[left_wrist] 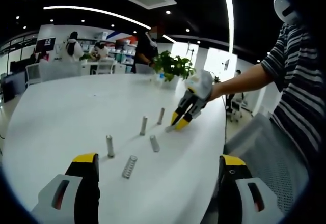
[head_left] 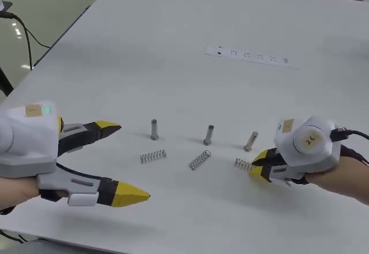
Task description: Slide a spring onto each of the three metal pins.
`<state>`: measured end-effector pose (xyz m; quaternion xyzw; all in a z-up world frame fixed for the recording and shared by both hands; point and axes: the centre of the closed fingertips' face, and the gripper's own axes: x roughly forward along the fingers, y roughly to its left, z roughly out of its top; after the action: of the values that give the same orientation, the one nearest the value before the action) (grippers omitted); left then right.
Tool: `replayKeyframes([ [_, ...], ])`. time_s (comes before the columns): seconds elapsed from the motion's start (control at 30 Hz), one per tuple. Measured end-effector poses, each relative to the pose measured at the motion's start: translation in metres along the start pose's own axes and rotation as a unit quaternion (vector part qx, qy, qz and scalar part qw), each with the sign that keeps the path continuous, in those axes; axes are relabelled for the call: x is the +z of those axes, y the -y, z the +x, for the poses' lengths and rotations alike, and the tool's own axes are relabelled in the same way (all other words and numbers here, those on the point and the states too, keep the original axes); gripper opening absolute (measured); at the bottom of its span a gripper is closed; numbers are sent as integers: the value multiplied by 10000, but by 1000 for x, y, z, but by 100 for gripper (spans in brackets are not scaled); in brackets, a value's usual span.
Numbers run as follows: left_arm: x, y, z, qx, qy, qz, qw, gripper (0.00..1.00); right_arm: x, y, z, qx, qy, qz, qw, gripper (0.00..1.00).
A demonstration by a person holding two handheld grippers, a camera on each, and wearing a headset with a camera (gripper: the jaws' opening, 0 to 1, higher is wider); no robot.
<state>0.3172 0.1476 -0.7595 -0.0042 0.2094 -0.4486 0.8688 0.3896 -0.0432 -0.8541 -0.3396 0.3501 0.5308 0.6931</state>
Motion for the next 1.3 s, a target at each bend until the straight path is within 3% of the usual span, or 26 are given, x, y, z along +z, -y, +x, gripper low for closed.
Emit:
replayKeyframes([
  [0.23,2,5,9,-159,-64,55,9998,94,6,-7,-11,-44,64,-164,9998,8],
  [0.4,5,5,16,-200,-65,101,9997,93,17,-19,-17,60,216,-267,9994,8],
  [0.67,5,16,35,-460,-183,247,9985,90,38,-35,-27,119,427,-540,9976,8],
  [0.93,6,21,53,-634,-241,309,9972,80,57,-49,-35,188,571,-779,9951,8],
  [1.3,9,42,78,-1048,-253,409,9933,63,69,-61,-37,279,685,-933,9929,8],
])
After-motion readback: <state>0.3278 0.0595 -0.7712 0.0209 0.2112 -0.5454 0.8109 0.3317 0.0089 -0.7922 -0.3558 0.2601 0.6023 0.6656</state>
